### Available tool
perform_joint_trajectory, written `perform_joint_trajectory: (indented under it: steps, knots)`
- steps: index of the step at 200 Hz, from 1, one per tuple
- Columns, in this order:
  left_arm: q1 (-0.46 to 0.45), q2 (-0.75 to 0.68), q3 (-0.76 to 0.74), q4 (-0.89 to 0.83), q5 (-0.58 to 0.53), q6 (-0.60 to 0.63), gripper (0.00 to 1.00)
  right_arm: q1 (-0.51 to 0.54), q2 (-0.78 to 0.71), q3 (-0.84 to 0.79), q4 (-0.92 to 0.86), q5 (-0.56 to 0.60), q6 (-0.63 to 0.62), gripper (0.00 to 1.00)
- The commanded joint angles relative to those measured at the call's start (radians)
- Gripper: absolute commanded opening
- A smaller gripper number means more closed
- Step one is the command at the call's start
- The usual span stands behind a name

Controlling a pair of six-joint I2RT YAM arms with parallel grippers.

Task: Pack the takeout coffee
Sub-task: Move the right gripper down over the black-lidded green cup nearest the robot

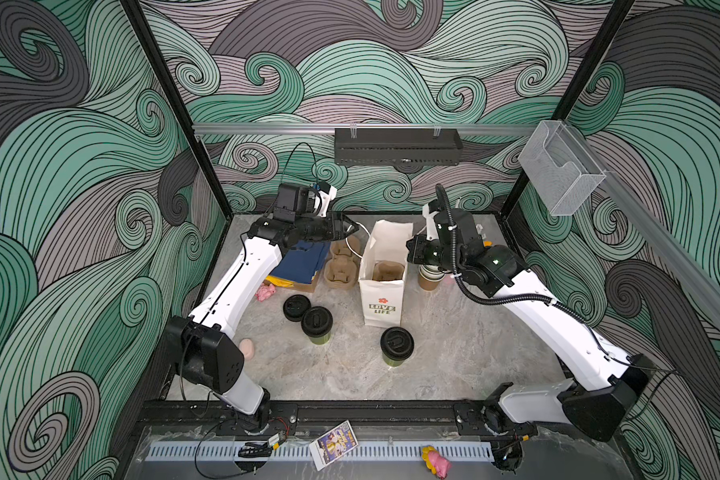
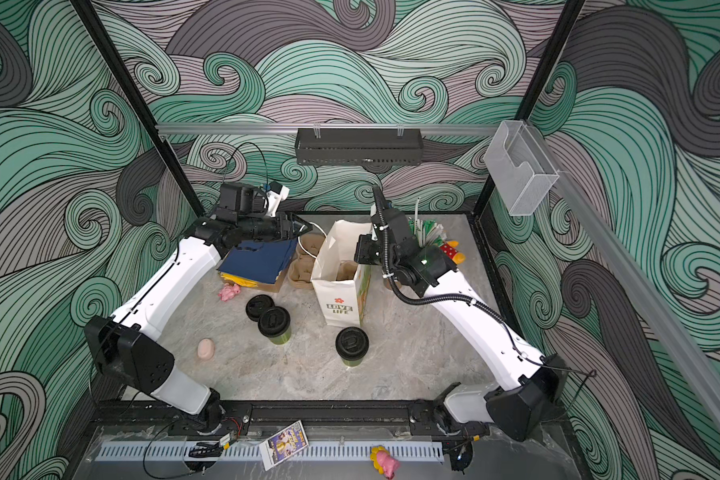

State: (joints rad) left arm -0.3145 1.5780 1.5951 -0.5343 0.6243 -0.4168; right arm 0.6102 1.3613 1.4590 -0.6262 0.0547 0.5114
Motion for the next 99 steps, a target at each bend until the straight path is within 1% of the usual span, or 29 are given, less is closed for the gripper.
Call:
perform_joint_trajectory:
  steps: [1,28,40,77,88,99]
  knots:
    - [0.0,0.007,0.03,0.044,0.052,-0.03,0.38,-0.029,0.001,-0.013,0.003,-0.031,-0.028,0.0]
    - [-0.007,0.004,-0.005,0.08,0.065,-0.067,0.24,-0.069,0.001,-0.006,-0.014,-0.044,-0.049,0.0]
    - [-0.012,-0.001,-0.026,0.106,0.072,-0.092,0.19,-0.085,0.005,-0.002,-0.022,-0.054,-0.064,0.0]
    - [-0.034,-0.027,-0.084,0.212,0.052,-0.179,0.14,-0.106,0.031,0.033,-0.056,-0.076,-0.093,0.0]
    - [-0.041,-0.032,-0.097,0.236,0.037,-0.199,0.13,-0.105,0.036,0.05,-0.081,-0.082,-0.099,0.08]
    - [-0.043,-0.033,-0.107,0.254,0.029,-0.212,0.13,-0.105,0.034,0.069,-0.118,-0.082,-0.107,0.23]
